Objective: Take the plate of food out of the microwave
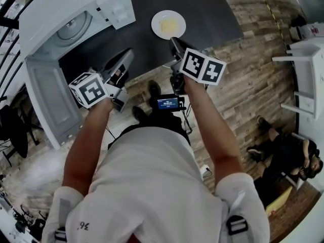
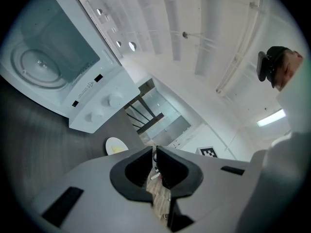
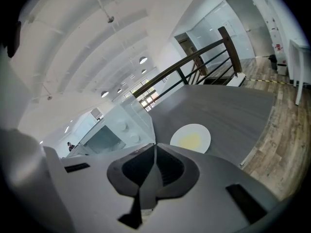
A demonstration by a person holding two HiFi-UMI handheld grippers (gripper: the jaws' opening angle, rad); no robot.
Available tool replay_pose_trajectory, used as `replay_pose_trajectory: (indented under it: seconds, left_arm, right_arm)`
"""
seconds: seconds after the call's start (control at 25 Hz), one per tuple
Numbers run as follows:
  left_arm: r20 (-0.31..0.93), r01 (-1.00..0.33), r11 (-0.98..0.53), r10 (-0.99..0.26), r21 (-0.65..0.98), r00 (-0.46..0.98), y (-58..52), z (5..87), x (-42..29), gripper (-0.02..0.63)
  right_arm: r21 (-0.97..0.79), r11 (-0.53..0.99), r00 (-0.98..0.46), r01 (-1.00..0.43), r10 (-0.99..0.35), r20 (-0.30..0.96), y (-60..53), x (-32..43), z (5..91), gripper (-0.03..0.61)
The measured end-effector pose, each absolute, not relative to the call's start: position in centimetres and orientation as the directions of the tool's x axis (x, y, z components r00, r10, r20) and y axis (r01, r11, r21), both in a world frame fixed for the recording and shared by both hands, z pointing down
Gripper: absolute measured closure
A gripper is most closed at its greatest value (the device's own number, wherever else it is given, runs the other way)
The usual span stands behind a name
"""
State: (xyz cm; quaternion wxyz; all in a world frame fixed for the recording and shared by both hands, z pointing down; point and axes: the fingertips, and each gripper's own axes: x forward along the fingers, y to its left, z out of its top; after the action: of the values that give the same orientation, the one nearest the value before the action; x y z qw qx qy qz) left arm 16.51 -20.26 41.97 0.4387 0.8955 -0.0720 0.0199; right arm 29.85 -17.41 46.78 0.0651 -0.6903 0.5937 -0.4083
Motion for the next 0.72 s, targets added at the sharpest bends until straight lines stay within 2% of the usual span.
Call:
replay_pose_trajectory:
  seconds: [0.32,0.72]
  left_arm:
    - [0.026,-0.057,-0.617,-0.060,0.785,0.998,-16.5,38.8,13.1,0.589]
    - [-0.059,0.034,-0.662,-0.015,0.749,0.998,-12.2,34.4,9.0,0.591]
  right_arm:
    - [-0.545,-0.248,-0.021,-0.801,-0.898,0.440,-14.7,26.5,42.8,0.578]
    - [-0.512,-0.126,-0.073,-0.850,-0.933,0.352,-11.4,21.2,37.3,0.578]
